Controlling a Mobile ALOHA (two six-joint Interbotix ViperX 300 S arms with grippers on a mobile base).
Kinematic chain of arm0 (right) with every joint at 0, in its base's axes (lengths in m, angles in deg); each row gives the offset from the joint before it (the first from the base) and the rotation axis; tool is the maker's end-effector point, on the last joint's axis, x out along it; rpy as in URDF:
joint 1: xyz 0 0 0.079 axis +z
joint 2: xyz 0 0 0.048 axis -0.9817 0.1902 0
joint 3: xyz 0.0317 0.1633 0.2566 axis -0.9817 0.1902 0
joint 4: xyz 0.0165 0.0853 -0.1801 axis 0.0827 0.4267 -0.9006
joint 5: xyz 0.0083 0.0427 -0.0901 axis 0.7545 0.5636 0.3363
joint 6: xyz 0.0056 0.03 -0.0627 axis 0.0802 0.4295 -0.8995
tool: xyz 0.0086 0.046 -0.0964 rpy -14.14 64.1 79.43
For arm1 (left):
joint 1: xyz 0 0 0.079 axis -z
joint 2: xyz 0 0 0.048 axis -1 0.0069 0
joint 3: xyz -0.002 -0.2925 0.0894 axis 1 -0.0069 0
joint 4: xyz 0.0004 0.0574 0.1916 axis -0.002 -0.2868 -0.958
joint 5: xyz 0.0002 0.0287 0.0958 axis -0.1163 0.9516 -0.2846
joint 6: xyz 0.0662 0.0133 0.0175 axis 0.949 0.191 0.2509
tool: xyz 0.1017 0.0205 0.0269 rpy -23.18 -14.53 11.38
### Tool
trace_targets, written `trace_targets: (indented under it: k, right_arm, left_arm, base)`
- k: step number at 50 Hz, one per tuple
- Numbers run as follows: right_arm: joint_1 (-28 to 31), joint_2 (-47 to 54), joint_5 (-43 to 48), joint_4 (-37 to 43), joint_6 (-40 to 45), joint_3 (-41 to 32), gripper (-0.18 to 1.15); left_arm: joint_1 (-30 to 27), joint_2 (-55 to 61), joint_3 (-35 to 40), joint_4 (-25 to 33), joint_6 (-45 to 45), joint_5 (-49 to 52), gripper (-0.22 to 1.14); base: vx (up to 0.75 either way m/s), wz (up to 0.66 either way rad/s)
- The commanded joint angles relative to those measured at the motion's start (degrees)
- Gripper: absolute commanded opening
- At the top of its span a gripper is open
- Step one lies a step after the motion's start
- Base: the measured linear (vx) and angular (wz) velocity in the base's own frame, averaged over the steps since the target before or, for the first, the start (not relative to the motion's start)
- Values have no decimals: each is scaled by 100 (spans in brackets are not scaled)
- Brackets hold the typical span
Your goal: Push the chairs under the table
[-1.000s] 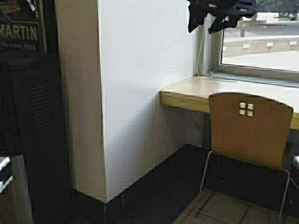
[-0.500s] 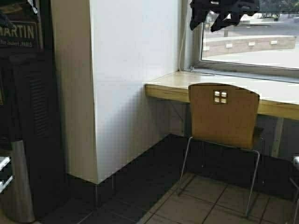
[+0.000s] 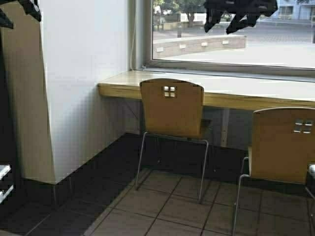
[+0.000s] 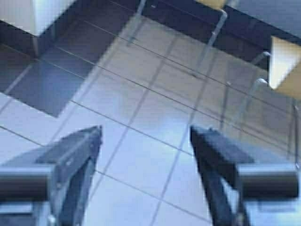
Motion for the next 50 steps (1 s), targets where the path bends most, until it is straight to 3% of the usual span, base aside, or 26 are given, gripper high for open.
trace_targets:
  k: [1,50]
  right_arm:
    - [-79,-70,18,9,0,-123,89]
    - [-220,-132,-9,9,9,-141,89]
  left_arm:
    - [-9,79,70,0,18,-79,91]
    - [-18,396,167,0,0,-149,91]
  base:
    - [-36,-23]
    - [-12,-15]
